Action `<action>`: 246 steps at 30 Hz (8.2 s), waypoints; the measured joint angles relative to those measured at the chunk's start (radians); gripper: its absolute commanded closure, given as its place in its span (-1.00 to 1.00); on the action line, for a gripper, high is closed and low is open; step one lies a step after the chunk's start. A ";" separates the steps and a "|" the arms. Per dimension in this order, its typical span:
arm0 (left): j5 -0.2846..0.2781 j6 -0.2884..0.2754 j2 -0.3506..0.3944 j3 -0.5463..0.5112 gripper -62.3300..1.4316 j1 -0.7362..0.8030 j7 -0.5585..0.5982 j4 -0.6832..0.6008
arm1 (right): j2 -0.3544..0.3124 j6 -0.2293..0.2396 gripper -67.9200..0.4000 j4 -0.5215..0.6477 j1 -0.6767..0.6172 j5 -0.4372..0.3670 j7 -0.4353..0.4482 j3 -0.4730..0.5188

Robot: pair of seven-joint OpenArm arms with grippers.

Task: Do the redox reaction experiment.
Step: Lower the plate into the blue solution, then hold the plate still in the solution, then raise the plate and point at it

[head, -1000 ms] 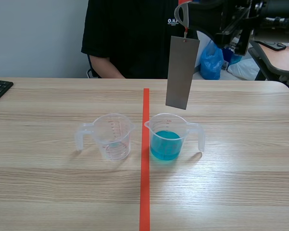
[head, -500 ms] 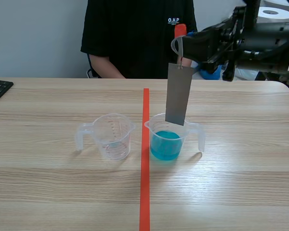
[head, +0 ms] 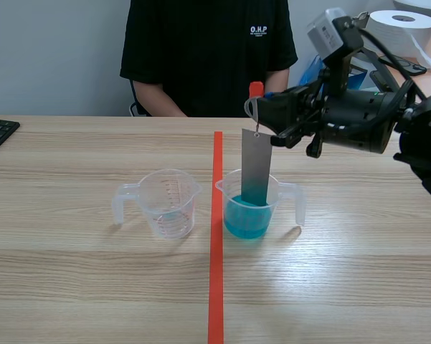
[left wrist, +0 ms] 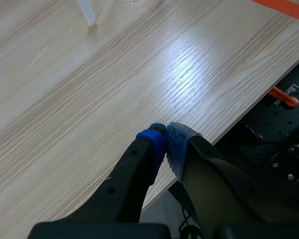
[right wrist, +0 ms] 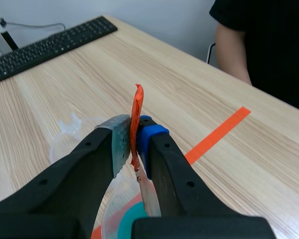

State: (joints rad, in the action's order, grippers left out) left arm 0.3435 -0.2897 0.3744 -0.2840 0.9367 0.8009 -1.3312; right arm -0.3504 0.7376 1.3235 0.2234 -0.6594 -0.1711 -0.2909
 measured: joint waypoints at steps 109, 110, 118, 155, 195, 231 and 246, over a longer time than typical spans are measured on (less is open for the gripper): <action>-0.003 -0.018 0.000 -0.029 0.83 0.030 0.086 0.000 | -0.168 0.001 0.94 0.463 -0.002 -0.356 -0.314 0.111; -0.003 -0.018 0.000 -0.029 0.83 0.030 0.086 0.000 | -0.168 0.001 0.94 0.463 -0.002 -0.355 -0.314 0.111; -0.139 -0.022 0.112 -0.029 0.83 0.027 0.085 0.000 | -0.168 0.001 0.94 0.463 -0.002 -0.355 -0.327 0.111; -0.684 -0.370 0.230 0.692 0.83 -1.051 -0.423 0.152 | -0.168 0.001 0.94 0.463 -0.002 -0.355 -0.328 0.111; -0.682 -0.374 -0.085 0.807 0.83 -1.270 -0.543 0.352 | -0.168 0.001 0.94 0.463 -0.002 -0.355 -0.328 0.111; -0.681 -0.374 -0.094 0.807 0.83 -1.299 -0.547 0.375 | -0.168 0.001 0.94 0.463 -0.002 -0.355 -0.328 0.111; -0.667 -0.318 0.081 0.806 0.83 -1.260 -0.473 0.375 | -0.168 0.001 0.94 0.463 -0.002 -0.355 -0.328 0.111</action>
State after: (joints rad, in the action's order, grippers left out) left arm -0.3233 -0.6079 0.4553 0.5217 -0.3229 0.3283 -0.9558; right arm -0.5182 0.7383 1.7863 0.2211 -1.0145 -0.4992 -0.1799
